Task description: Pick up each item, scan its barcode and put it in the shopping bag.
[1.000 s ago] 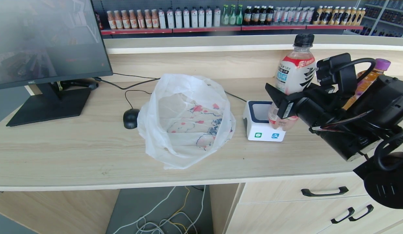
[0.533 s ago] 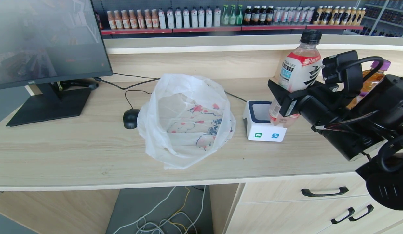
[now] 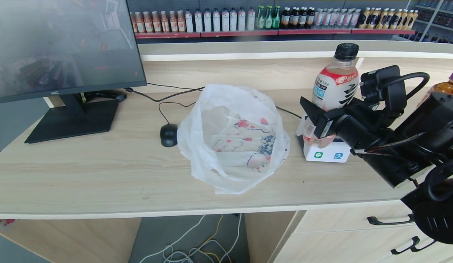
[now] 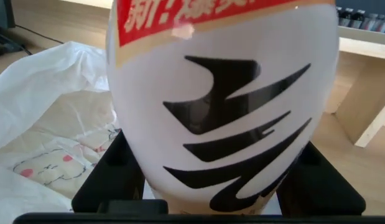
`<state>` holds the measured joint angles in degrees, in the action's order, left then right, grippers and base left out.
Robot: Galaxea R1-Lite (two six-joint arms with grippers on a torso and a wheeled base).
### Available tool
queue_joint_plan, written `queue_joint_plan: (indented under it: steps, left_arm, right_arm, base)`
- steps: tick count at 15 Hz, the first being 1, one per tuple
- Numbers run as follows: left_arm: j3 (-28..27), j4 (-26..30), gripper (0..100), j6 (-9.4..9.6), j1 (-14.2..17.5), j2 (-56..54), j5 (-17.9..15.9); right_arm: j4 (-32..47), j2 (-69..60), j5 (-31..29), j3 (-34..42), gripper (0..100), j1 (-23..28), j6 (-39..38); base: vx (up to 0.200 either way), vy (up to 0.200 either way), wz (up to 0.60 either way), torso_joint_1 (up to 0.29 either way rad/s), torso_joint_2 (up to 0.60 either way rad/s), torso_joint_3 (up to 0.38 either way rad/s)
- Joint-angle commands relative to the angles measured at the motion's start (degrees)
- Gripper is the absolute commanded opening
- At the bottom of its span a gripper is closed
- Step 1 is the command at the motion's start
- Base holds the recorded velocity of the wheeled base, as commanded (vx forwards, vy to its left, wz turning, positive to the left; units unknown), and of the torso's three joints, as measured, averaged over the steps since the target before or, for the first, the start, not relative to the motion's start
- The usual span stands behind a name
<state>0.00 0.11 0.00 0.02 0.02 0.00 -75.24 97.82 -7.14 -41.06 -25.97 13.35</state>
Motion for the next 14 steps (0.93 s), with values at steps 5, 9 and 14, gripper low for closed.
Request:
queue_joint_plan:
  steps: [5, 9, 14]
  left_arm:
    - [0.00, -0.02, 100, 0.18, -0.02, 0.06, 0.00]
    - [0.00, -0.02, 100, 0.26, -0.02, 0.06, 0.00]
    - [0.00, -0.02, 100, 0.26, -0.02, -0.02, 0.00]
  right_arm:
    - [-0.17, 0.36, -0.15, 1.51, 0, -0.31, 0.10]
    - [-0.17, 0.44, -0.15, 1.51, 0, -0.49, 0.10]
    - [-0.70, 3.08, -0.06, -1.31, 0, -0.49, 0.01]
  base:
    - [0.000, 0.120, 0.00, 0.002, 0.00, 0.003]
    - [0.000, 0.000, 0.00, 0.000, 0.00, 0.000]
    - [0.000, 0.000, 0.00, 0.000, 0.00, 0.000]
